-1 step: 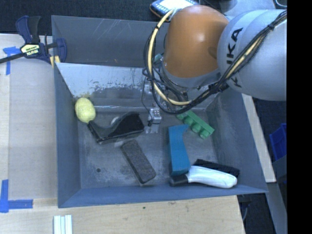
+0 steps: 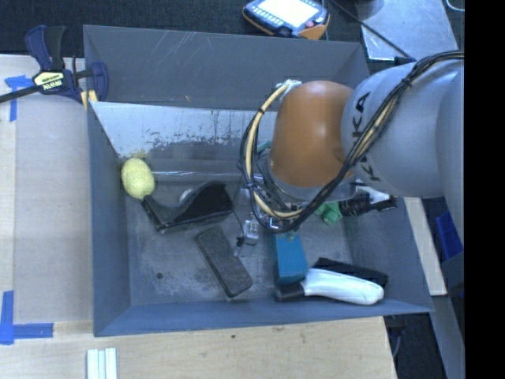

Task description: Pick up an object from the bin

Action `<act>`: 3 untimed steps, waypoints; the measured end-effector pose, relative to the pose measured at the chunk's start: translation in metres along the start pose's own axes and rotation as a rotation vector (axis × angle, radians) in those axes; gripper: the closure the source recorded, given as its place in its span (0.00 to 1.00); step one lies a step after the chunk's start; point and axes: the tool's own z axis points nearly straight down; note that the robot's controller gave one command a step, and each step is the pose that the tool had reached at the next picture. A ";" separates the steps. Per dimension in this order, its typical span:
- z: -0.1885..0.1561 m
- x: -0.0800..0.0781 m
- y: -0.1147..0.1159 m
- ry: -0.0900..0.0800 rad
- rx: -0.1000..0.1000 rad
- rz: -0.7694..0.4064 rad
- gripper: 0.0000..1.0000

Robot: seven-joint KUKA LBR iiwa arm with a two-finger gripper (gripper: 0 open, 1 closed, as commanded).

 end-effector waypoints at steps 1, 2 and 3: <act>0.069 0.015 -0.061 0.004 0.003 0.090 0.00; -0.001 0.018 -0.047 -0.001 0.001 0.339 0.00; -0.025 -0.014 -0.085 -0.008 0.000 0.497 0.00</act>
Offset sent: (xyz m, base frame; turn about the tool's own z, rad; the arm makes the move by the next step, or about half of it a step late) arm -0.0271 -0.0530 -0.0648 0.0848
